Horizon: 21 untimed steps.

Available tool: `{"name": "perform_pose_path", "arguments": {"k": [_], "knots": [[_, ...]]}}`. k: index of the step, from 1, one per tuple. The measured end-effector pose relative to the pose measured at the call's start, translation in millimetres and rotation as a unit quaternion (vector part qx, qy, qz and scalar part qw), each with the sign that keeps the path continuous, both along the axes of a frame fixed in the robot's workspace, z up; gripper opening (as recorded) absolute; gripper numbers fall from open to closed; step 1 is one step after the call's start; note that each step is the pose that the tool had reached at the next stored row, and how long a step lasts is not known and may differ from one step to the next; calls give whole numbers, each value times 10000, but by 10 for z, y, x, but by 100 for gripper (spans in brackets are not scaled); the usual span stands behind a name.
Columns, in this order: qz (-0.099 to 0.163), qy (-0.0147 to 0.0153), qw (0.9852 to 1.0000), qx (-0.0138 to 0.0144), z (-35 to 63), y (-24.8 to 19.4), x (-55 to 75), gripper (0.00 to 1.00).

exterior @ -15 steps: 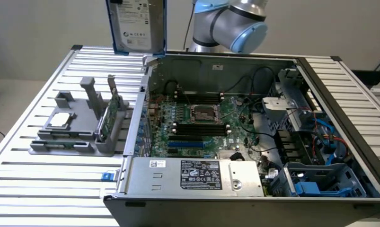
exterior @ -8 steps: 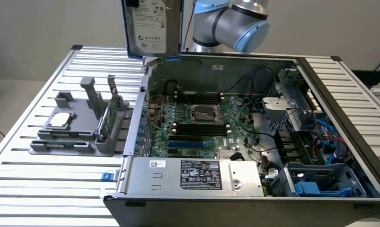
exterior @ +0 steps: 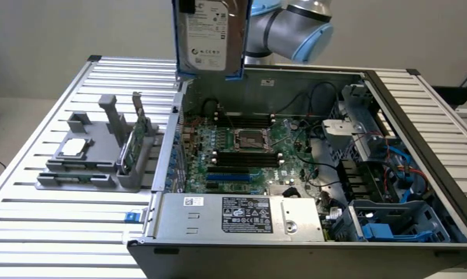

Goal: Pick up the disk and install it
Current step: 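Pick up the disk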

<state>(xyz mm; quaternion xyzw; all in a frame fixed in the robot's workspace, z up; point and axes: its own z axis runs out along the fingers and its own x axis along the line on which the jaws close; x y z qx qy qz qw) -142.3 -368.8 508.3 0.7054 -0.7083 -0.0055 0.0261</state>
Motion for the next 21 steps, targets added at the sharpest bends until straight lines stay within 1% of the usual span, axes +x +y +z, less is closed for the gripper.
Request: {"name": "perform_pose_path", "arguments": {"k": [14,21], "knots": [[0,10,10000,0,0,-268,636,33],[0,12,10000,0,0,-422,926,33]]}}
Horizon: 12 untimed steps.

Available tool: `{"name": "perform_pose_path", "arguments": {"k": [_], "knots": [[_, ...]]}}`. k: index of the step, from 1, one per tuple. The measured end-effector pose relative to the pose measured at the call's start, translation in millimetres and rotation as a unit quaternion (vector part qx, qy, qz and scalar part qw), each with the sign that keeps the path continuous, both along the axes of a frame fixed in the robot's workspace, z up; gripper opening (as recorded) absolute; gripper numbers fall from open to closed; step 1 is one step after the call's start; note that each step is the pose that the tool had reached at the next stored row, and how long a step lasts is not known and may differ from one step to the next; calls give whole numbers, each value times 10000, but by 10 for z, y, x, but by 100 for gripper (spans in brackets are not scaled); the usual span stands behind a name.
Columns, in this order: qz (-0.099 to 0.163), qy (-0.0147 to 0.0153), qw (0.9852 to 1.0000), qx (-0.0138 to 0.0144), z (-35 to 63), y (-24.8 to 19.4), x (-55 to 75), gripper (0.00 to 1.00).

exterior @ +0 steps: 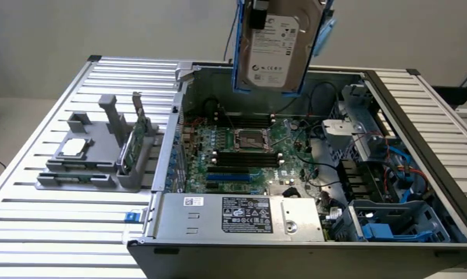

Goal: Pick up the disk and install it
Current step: 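Pick up the disk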

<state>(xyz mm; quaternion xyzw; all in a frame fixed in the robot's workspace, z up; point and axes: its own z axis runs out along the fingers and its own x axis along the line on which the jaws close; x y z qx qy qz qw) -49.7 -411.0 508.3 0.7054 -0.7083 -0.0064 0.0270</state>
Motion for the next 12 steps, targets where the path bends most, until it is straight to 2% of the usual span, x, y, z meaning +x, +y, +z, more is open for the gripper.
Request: {"name": "perform_pose_path", "arguments": {"k": [5,12], "knots": [[0,2,10000,0,1,-119,182,33],[0,4,10000,0,1,-314,376,33]]}}
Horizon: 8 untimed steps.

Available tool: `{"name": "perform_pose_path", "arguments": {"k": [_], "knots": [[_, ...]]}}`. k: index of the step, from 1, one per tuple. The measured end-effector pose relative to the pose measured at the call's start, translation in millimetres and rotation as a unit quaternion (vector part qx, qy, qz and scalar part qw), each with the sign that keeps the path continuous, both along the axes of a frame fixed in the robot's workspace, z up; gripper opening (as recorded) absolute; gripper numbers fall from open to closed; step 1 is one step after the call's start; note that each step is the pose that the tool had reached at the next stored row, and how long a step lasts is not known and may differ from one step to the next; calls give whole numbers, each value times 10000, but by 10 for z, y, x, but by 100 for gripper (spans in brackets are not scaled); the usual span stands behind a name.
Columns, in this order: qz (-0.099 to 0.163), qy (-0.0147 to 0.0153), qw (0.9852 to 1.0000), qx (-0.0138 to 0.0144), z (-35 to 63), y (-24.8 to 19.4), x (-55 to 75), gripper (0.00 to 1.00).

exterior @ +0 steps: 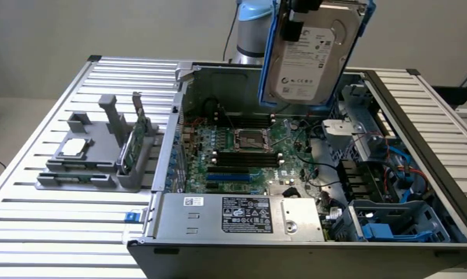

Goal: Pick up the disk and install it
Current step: 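Pick up the disk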

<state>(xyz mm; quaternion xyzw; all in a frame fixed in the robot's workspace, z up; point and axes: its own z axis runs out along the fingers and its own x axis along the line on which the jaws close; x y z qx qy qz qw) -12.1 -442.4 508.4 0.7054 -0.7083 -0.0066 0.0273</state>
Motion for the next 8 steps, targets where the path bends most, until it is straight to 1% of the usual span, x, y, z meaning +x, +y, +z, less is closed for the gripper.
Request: {"name": "perform_pose_path", "arguments": {"k": [4,8], "knots": [[0,1,10000,0,1,-116,89,33],[0,2,10000,0,1,-244,161,33]]}}
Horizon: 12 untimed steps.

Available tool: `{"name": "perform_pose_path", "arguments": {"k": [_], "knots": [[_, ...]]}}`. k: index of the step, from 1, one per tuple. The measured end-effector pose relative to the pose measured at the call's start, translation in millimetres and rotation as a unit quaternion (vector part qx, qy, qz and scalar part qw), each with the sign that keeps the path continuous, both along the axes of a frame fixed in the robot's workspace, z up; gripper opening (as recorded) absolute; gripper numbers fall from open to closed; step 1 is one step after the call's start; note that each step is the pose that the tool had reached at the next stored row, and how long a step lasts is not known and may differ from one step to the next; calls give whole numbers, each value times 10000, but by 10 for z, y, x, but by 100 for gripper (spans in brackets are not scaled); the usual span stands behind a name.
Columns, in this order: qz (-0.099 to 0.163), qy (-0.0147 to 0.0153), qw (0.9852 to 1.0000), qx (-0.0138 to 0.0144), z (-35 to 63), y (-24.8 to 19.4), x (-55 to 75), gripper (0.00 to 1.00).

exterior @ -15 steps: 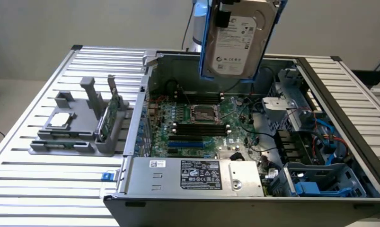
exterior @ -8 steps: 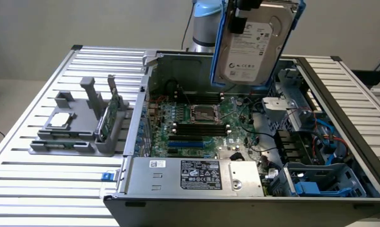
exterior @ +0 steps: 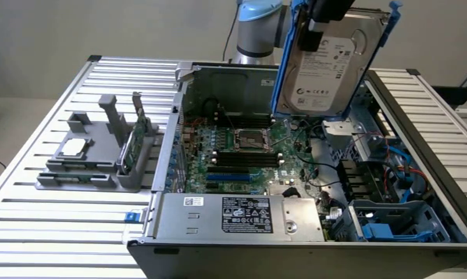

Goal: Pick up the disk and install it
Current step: 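Pick up the disk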

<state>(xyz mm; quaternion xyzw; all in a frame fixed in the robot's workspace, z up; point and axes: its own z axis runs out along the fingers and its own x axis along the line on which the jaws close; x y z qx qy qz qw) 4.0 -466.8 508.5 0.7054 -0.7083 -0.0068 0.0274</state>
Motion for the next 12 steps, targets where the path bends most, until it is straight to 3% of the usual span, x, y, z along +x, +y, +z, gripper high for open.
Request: {"name": "perform_pose_path", "arguments": {"k": [12], "knots": [[0,2,10000,0,0,-388,214,33]]}}
